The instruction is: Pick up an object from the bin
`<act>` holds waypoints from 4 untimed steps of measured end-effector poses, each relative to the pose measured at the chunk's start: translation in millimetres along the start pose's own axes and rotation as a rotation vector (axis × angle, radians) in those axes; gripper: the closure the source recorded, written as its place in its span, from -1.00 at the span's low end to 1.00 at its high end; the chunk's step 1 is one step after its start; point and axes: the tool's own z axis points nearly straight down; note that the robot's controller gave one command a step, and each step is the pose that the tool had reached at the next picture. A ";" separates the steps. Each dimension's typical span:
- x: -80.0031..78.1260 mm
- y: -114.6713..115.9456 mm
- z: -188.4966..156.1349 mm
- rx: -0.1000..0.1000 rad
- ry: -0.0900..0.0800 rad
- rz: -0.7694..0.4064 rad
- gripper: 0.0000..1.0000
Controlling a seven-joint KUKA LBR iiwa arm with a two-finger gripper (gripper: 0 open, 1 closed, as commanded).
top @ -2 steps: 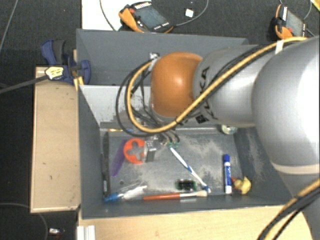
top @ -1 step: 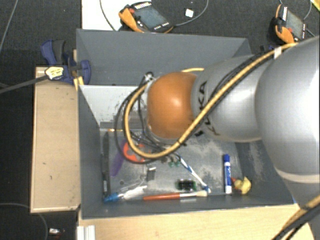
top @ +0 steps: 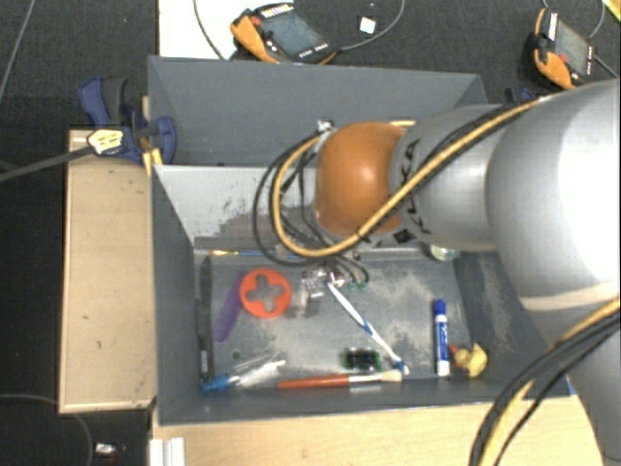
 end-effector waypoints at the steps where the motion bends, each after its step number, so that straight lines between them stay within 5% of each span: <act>1: 43.0 25.3 -33.0 -0.003 0.010 -0.120 -1.00; 2: -5.0 6.3 1.0 0.002 0.001 -0.256 -1.00; 3: 19.8 48.7 -67.0 -0.008 -0.004 -0.154 -1.00; 4: 7.6 10.5 -3.5 0.003 0.008 -0.257 -1.00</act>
Offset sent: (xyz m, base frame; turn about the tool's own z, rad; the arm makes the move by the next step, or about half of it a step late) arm 0.0018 0.0065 -0.0030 -0.2571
